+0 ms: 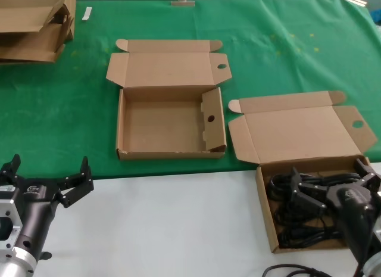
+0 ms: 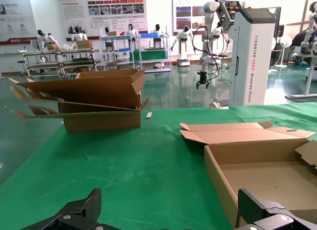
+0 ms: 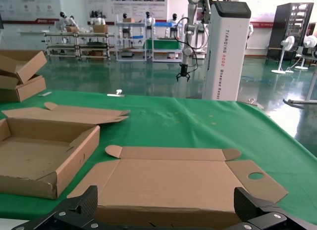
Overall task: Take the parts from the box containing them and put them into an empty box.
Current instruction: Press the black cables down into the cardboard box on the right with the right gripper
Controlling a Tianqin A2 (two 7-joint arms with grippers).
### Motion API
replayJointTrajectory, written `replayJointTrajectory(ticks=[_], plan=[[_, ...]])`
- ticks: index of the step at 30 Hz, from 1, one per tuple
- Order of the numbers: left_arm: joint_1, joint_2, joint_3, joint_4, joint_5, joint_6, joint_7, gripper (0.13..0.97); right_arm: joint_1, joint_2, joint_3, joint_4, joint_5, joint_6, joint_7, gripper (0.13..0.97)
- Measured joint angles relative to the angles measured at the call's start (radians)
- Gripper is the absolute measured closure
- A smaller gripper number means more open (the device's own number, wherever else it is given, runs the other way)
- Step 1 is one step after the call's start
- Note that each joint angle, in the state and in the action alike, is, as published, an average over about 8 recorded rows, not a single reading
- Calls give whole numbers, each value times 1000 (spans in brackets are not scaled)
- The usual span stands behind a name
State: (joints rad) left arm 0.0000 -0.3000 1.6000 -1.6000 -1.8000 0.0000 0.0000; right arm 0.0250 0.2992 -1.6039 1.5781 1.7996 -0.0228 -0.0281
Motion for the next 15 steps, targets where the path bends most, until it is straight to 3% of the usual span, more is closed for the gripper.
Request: replayJointTrajectory(ticks=[15], plan=[[0,0,0,0,0,0,0,132,0,4,-1,3,1,-1,2,129]])
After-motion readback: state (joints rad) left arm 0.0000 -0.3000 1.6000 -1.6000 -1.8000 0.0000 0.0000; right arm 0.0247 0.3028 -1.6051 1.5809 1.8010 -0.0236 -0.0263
